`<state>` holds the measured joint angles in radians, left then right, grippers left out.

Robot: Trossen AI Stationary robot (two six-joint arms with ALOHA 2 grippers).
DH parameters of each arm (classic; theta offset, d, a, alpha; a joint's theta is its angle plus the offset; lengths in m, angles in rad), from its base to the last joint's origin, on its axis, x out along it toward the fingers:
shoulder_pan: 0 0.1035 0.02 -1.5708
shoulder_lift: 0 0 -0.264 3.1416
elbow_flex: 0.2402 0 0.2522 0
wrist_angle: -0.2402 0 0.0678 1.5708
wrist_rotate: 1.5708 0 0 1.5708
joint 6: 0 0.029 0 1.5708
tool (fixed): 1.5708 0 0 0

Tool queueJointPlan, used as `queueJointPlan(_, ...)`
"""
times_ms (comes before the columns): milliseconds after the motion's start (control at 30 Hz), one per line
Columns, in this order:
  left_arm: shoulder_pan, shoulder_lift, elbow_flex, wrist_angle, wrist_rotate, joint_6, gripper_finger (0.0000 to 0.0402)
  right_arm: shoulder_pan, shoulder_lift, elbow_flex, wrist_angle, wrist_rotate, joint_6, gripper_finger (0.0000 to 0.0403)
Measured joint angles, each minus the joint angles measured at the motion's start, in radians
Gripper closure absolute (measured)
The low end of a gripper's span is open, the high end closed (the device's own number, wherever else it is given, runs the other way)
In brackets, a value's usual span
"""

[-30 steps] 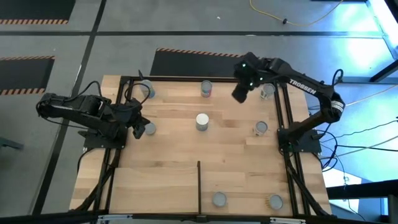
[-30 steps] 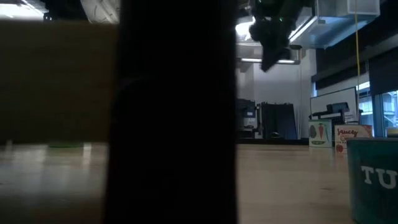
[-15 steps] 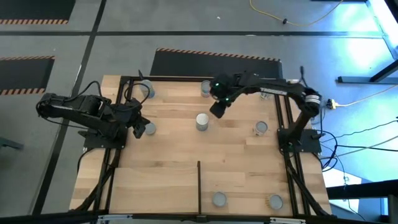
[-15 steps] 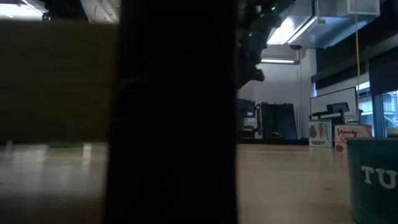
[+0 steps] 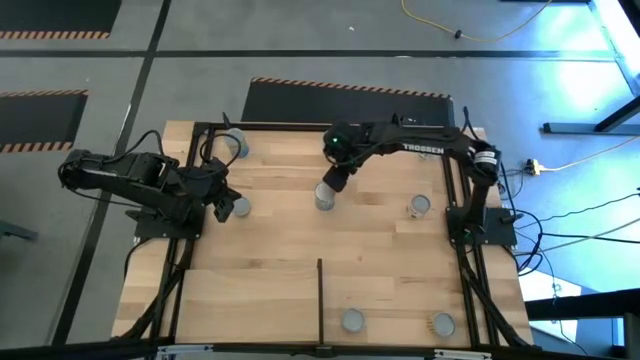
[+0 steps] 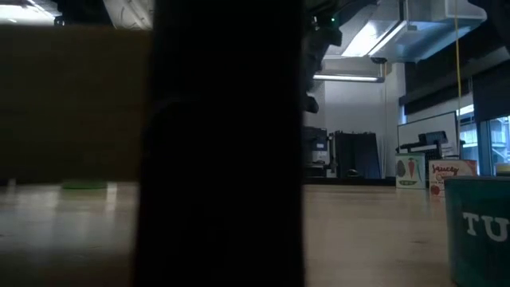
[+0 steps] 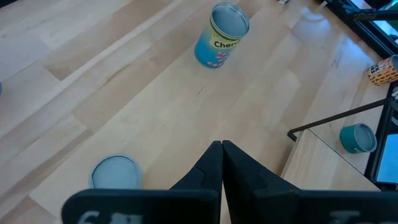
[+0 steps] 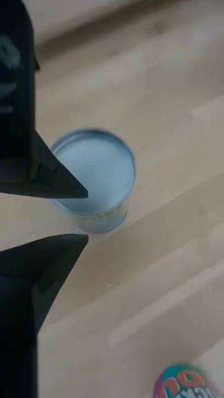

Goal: Pick and place cans onto a shelf
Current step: Put the canned cherries on the shelf

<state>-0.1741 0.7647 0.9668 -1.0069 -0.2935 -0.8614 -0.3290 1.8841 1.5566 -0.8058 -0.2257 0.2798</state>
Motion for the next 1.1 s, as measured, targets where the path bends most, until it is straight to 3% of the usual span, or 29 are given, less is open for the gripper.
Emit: queueJointPlan(1100,0.0,0.0,0.0,0.0,0.0,0.0,0.0401,0.014,0.06,-0.007,0.01,0.023,-0.022,0.0298)
